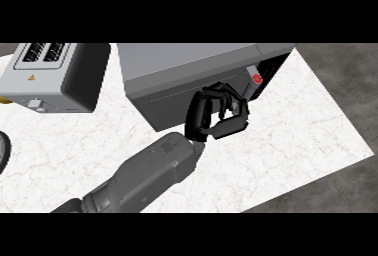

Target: Pick up the milk, place it into the microwave and close the microwave

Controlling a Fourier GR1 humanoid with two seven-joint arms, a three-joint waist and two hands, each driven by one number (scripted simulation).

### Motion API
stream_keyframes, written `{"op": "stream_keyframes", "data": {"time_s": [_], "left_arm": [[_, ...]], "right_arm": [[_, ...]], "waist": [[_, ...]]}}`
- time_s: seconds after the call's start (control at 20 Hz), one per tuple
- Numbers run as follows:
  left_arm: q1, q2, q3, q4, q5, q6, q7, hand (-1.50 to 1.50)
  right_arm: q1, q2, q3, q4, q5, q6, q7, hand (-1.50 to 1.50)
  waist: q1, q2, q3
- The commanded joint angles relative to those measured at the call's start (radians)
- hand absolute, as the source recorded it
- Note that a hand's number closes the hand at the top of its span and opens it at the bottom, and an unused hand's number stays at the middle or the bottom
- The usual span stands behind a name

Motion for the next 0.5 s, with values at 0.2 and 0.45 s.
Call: {"op": "stream_keyframes", "data": {"time_s": [0.2,0.45], "left_arm": [[-0.084,0.0,0.047,0.103,0.045,-0.024,0.024,1.5],[-0.078,0.0,0.035,0.111,0.054,-0.022,0.004,1.5]], "right_arm": [[-0.007,-0.026,-0.003,-0.002,-0.05,0.008,0.023,-1.5],[-0.01,-0.051,-0.024,0.004,-0.068,0.02,0.031,-1.5]], "waist": [[-0.009,0.014,-0.003],[-0.017,0.014,-0.002]]}}
